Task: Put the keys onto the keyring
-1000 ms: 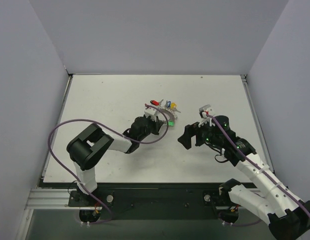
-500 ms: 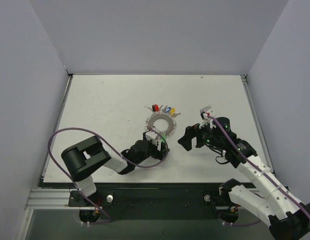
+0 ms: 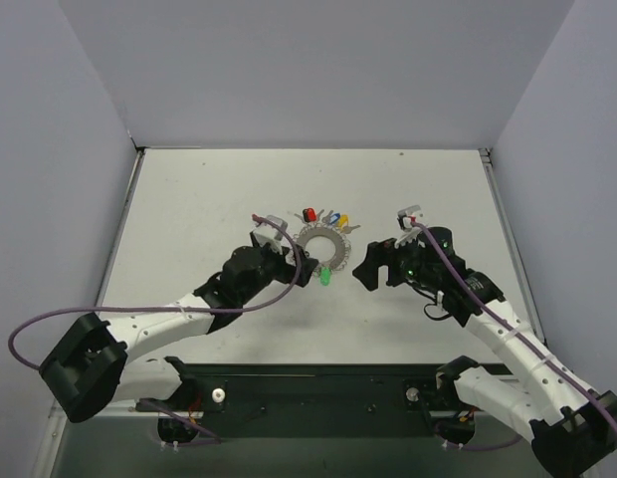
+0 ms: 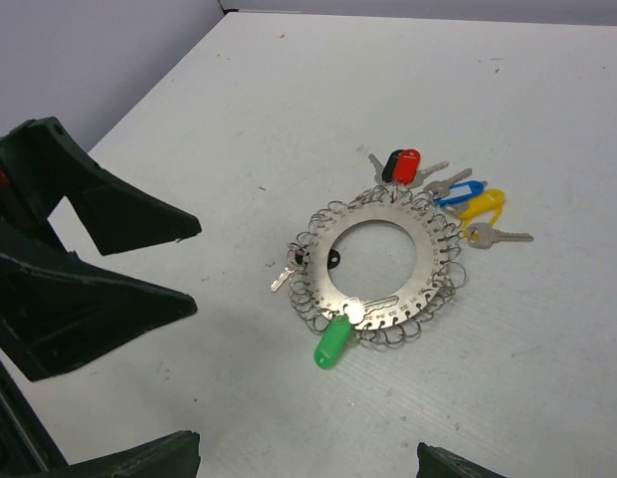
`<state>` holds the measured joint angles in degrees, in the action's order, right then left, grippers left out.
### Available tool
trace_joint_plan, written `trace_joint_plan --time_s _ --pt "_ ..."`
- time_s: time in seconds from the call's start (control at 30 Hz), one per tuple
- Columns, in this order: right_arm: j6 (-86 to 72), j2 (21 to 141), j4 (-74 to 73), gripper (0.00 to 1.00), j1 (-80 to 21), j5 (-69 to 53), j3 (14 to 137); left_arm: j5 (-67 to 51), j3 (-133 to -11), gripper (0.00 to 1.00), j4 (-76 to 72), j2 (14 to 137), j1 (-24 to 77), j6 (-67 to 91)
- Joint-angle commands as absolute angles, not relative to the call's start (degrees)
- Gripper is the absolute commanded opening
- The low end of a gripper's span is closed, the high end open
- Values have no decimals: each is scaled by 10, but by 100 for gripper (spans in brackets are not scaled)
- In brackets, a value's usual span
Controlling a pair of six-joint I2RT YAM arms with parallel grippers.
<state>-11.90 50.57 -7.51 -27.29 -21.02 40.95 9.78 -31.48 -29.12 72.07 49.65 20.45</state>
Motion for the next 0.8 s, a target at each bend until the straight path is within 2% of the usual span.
trace_joint_plan --time_s 0.0,0.17,0.27,0.33,0.5,0.77 --pt "-145 526 -45 89 -262 -156 443 -13 -341 98 -172 679 402 288" --pt "-178 543 -45 92 -239 -67 450 -4 -333 98 -128 639 313 340" --pt "-216 541 -42 94 -220 26 442 57 -324 97 -91 610 279 345" --pt "-217 533 -33 99 -213 101 432 132 -321 97 -49 592 271 341" --pt "-162 493 37 100 -207 200 363 396 -308 97 55 522 267 383" --pt "-85 470 180 100 -206 250 248 578 -243 97 31 425 269 360"
